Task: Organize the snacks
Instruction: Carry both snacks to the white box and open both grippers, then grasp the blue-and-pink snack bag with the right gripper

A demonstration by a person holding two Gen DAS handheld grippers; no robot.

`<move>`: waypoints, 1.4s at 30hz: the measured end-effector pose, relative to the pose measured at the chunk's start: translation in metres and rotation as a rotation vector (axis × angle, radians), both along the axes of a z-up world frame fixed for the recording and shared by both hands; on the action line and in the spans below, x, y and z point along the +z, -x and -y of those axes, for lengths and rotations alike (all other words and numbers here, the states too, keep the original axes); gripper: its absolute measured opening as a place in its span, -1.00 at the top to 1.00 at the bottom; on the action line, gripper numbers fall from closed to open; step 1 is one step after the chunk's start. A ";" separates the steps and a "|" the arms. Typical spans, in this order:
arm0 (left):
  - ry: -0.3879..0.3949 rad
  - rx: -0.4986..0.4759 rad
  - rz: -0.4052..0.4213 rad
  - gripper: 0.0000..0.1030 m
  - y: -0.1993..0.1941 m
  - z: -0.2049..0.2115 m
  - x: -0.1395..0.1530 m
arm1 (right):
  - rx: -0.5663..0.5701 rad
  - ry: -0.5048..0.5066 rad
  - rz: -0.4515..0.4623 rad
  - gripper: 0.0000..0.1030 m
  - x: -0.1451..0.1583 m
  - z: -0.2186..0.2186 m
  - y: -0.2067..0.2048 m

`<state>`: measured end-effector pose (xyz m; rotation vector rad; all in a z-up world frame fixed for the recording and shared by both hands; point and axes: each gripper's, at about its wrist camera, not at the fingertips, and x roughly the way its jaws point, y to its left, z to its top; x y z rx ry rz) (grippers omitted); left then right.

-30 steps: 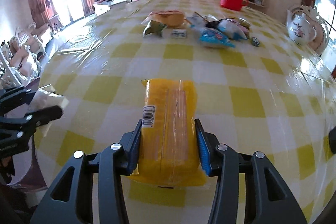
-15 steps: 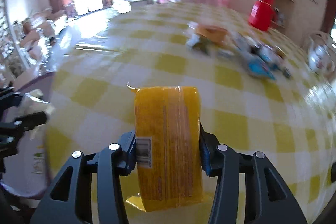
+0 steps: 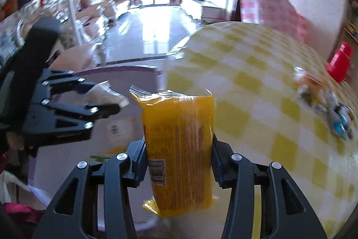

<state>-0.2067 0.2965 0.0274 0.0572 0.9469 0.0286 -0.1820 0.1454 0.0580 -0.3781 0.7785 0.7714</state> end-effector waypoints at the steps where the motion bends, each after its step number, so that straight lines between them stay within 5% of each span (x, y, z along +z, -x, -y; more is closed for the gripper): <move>1: -0.004 0.018 -0.006 0.13 0.003 -0.009 -0.001 | 0.020 0.003 -0.010 0.11 -0.002 -0.007 0.006; 7: -0.008 0.101 -0.023 -0.01 0.016 -0.043 -0.005 | 0.128 0.018 -0.055 0.09 -0.017 -0.039 0.031; 10: -0.034 0.142 -0.031 -0.53 0.017 -0.052 -0.007 | 0.209 0.006 -0.135 -0.06 -0.029 -0.047 0.037; 12: -0.055 0.158 -0.031 -0.67 0.016 -0.052 -0.008 | 0.216 0.001 -0.130 -0.38 -0.031 -0.048 0.042; 15: -0.079 0.156 -0.032 -0.84 0.013 -0.047 -0.010 | 0.197 -0.010 -0.124 -0.43 -0.031 -0.041 0.041; 21: -0.164 0.140 -0.024 -0.90 0.000 -0.025 -0.011 | 0.102 -0.131 -0.113 -0.49 -0.014 0.005 0.022; 25: -0.128 0.091 0.005 -0.90 -0.014 0.001 -0.001 | 0.041 -0.241 -0.012 -0.69 0.005 0.057 0.021; 30: 0.002 -0.028 0.057 -0.92 -0.044 0.061 0.020 | -0.171 -0.236 -0.002 -0.69 0.018 0.128 0.000; 34: 0.089 -0.139 0.087 -0.92 -0.085 0.134 0.028 | -0.419 -0.267 -0.084 -0.69 0.009 0.214 -0.034; 42: 0.120 -0.162 0.100 -0.92 -0.176 0.246 0.010 | -0.709 -0.306 -0.135 -0.69 -0.007 0.345 -0.106</move>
